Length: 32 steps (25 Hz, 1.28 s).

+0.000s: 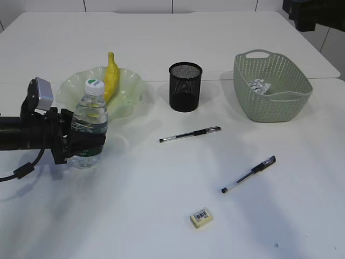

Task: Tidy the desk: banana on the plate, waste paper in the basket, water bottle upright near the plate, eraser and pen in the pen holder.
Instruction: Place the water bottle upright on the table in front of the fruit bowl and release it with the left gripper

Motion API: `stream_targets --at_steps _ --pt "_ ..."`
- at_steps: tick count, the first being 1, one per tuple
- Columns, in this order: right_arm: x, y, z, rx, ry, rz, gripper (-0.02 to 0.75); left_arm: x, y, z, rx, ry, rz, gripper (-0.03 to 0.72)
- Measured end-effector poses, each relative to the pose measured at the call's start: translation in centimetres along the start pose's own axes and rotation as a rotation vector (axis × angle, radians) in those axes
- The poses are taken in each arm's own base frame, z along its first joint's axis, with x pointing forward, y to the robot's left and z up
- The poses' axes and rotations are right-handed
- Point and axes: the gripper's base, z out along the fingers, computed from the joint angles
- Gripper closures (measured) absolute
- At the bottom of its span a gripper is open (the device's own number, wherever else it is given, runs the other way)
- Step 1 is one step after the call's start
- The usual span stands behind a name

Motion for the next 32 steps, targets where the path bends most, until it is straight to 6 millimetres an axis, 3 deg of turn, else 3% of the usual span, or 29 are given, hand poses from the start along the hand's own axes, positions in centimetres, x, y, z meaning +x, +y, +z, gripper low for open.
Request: stream_targets --at_steps 32 --pt "0.00 0.00 0.00 0.000 0.000 -0.003 0.152 -0.04 -0.05 0.09 0.001 -0.001 0.000 0.305"
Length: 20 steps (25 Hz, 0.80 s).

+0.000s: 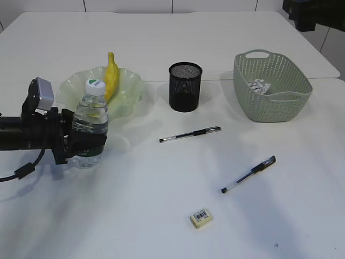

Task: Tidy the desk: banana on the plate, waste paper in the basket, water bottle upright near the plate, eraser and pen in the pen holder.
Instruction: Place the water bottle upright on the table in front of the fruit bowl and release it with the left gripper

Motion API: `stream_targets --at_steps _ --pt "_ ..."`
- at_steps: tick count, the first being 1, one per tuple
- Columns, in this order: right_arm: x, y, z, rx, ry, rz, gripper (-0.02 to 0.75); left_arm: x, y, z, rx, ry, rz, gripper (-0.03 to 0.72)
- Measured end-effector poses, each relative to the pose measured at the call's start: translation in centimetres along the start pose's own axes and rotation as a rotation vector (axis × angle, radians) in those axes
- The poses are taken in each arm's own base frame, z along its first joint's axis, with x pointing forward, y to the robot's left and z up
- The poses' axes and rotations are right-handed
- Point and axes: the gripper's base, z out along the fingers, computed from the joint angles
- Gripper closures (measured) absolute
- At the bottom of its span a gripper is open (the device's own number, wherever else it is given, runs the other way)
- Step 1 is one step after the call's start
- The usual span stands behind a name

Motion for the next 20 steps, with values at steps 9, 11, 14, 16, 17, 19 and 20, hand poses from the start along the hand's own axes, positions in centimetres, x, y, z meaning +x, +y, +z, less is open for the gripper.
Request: stream_targets --at_steps 9,11,14,16,17,19,20 --pt "0.0 0.0 0.0 0.000 0.000 0.000 0.152 -1.6 -0.3 1.9 0.043 -0.021 0.065 0.305" --pt "0.0 0.0 0.0 0.000 0.000 0.000 0.152 -2.2 0.0 2.2 0.043 -0.031 0.086 0.305" --pt "0.0 0.0 0.0 0.000 0.000 0.000 0.152 -2.3 0.1 2.3 0.044 -0.034 0.091 0.305" --pt "0.0 0.0 0.0 0.000 0.000 -0.002 0.152 -2.2 0.1 2.3 0.045 -0.033 0.089 0.305" --pt "0.0 0.0 0.0 0.000 0.000 -0.002 0.152 -2.1 0.1 2.3 0.046 -0.032 0.087 0.305" --pt "0.0 0.0 0.0 0.000 0.000 -0.002 0.152 -1.9 0.1 2.4 0.047 -0.030 0.081 0.305" --pt "0.0 0.0 0.0 0.000 0.000 -0.002 0.152 -1.8 0.1 2.4 0.048 -0.029 0.080 0.305"
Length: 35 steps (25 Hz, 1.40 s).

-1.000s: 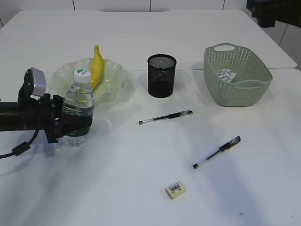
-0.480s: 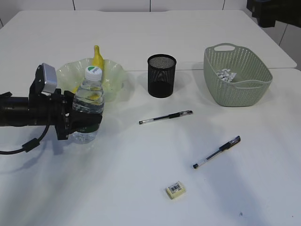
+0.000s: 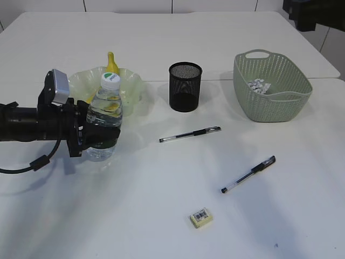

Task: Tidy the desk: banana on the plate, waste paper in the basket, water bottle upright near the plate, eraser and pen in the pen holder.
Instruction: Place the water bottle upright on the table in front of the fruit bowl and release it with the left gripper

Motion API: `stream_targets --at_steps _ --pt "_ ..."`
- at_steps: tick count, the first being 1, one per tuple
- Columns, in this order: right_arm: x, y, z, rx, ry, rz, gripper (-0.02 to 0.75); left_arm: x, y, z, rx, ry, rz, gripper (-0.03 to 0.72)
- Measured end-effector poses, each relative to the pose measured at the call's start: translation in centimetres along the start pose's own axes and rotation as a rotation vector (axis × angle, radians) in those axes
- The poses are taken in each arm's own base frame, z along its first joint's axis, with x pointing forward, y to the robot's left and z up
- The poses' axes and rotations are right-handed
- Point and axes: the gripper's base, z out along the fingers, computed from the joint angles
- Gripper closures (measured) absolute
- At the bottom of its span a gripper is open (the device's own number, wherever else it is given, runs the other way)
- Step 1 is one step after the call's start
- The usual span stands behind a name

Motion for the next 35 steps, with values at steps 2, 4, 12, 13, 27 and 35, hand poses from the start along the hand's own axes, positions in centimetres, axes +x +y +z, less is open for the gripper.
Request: stream_targets --at_steps 2,4,12,13,27,35 --pt "0.00 0.00 0.00 0.000 0.000 0.000 0.152 0.16 -0.02 0.05 0.002 0.002 -0.003 0.305" --pt "0.00 0.00 0.00 0.000 0.000 0.000 0.152 0.38 -0.04 0.11 0.004 0.005 -0.008 0.305" --pt "0.00 0.00 0.00 0.000 0.000 0.000 0.152 0.57 -0.06 0.16 0.006 0.007 -0.013 0.305" --pt "0.00 0.00 0.00 0.000 0.000 0.000 0.152 0.57 -0.06 0.16 0.006 0.007 -0.013 0.305" --pt "0.00 0.00 0.00 0.000 0.000 0.000 0.152 0.57 -0.06 0.16 0.005 0.007 -0.092 0.305" --pt "0.00 -0.01 0.00 0.001 0.000 0.000 0.153 0.57 -0.06 0.16 0.005 0.007 -0.098 0.305"
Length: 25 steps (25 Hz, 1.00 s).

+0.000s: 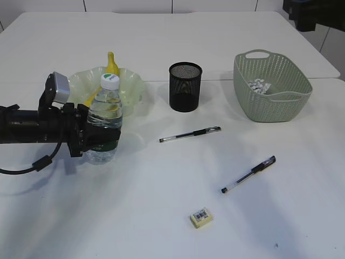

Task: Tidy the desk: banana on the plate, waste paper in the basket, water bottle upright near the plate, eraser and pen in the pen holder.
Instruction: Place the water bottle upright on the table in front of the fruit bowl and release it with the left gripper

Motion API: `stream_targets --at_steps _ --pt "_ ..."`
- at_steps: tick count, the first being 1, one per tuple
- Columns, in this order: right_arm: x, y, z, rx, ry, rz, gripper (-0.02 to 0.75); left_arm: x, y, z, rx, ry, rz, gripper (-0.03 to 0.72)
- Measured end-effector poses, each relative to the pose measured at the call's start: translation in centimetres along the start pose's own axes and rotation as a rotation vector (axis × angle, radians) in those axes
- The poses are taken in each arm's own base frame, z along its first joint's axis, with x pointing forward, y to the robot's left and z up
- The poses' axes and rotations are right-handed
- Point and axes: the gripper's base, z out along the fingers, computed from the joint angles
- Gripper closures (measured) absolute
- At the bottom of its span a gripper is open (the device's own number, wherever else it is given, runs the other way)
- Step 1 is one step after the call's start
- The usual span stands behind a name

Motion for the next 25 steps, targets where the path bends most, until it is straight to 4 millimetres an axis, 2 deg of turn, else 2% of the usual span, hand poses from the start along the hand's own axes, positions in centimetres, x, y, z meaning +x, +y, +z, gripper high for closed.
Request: stream_targets --at_steps 25 --pt "0.00 0.00 0.00 0.000 0.000 -0.042 0.151 -0.50 0.27 0.26 0.001 -0.008 0.016 0.305"
